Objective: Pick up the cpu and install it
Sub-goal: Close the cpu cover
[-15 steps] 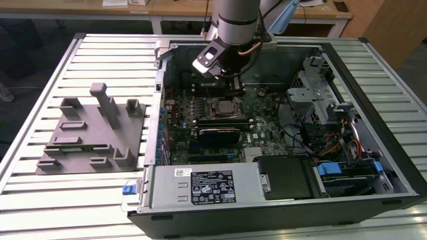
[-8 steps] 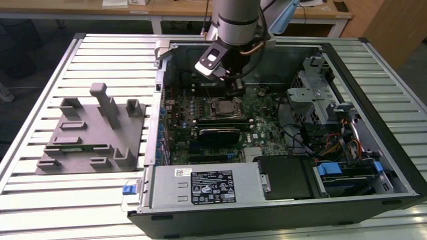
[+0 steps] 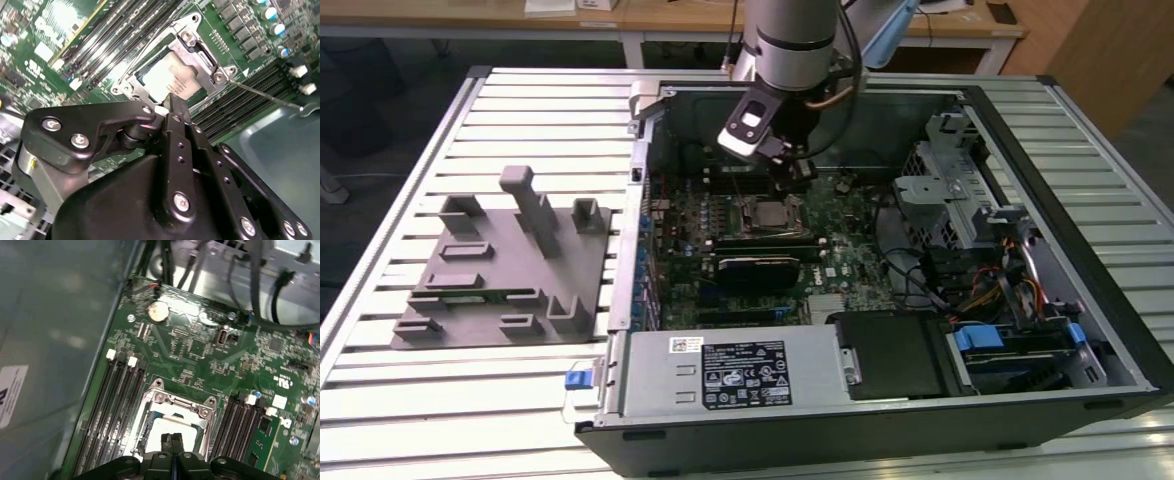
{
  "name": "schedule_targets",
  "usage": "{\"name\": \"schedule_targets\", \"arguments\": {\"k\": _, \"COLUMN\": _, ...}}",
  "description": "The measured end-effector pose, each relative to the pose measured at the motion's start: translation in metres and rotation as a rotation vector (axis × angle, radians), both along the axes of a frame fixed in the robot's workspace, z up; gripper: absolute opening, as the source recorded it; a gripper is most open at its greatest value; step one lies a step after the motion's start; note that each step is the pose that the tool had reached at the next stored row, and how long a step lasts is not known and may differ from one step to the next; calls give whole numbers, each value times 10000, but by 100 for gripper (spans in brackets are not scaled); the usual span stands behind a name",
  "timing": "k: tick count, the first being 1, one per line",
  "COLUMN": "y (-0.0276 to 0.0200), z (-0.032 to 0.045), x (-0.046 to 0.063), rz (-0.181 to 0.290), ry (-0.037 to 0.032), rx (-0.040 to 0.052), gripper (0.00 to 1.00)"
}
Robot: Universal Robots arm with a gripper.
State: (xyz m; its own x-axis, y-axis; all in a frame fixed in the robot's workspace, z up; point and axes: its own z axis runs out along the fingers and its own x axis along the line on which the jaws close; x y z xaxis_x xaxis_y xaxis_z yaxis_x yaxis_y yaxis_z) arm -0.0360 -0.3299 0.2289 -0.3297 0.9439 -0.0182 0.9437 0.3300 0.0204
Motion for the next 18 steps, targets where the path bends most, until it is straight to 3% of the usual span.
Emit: {"name": "schedule_targets", "arguments": {"k": 18, "y": 0, "z": 0, "x": 0, "rz": 3049, "ry": 1, "rx": -19, "gripper": 11}}
